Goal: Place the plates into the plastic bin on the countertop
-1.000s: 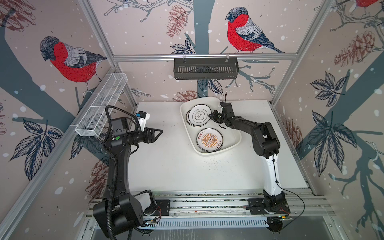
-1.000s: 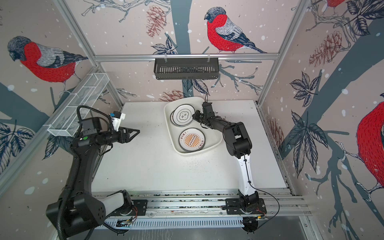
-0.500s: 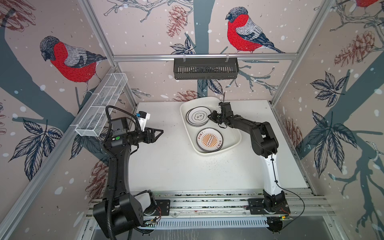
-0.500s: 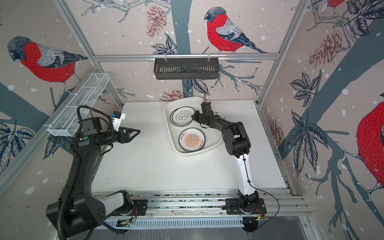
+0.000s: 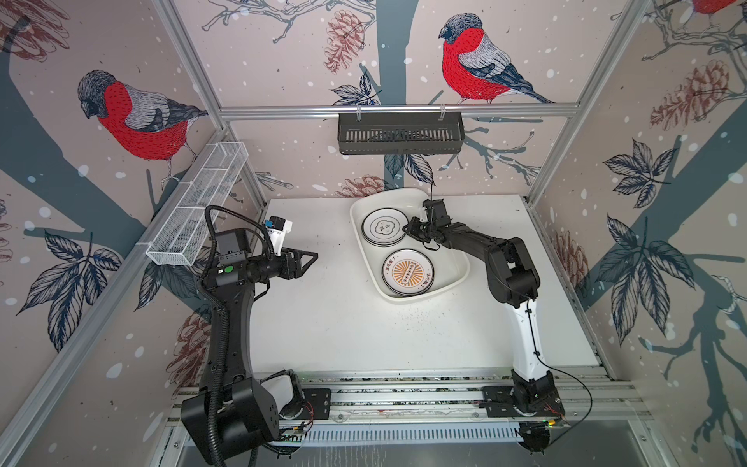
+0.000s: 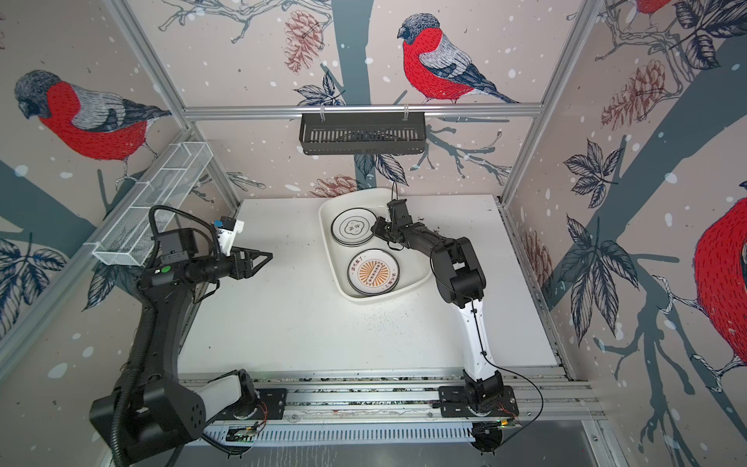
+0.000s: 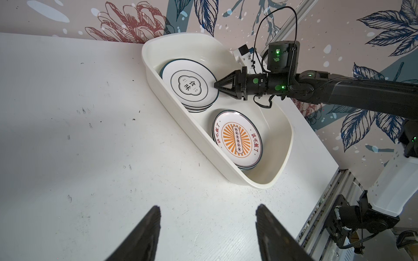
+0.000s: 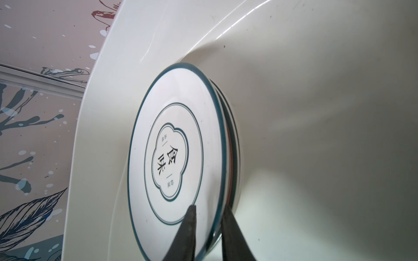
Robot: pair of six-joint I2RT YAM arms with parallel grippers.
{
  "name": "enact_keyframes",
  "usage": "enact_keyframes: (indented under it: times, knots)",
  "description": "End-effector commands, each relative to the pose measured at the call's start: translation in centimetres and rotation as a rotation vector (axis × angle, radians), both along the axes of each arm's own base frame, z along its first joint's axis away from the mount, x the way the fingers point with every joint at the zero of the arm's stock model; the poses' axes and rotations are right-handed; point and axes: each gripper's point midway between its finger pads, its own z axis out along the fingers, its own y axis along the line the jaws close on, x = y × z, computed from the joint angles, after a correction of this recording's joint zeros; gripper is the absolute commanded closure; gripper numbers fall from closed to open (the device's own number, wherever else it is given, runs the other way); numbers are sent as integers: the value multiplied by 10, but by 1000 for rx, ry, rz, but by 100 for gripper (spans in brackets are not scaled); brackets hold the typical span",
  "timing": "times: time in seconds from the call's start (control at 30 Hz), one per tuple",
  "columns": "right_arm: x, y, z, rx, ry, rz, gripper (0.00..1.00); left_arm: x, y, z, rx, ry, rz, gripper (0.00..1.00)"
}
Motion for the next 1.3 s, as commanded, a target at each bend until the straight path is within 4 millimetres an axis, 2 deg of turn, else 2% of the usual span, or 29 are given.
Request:
enact_keyframes:
  times: [0.0,0.5,0.63,0.77,0.93,1.03,1.13,1.2,1.27]
  knots:
    - [1,0,2,-19,-23,3,77,0,-2,3,4,-30,-21,33]
    - [2,1,5,-38,-21,4,77,-3,-2,6,23,-44,-21,31]
    - [3,1,14,-39,-38,5,77,-4,-2,7,38,-53,-21,28]
    - [-1,-5,33,-54,-69,-2,75,-4,1,8,69,-78,-6,18]
    - [-20,-12,61,-38,-110,5,75,-7,7,2,121,-89,23,13]
    - [-42,-15,76,-34,-146,19,75,-9,8,3,144,-111,40,9]
    - [-66,-21,93,-33,-198,37,75,-5,18,7,181,-136,108,7]
    - [-82,-29,105,-39,-236,43,74,-2,25,13,209,-166,154,6]
    - [-97,-38,116,-50,-275,45,74,-2,28,9,215,-177,187,2]
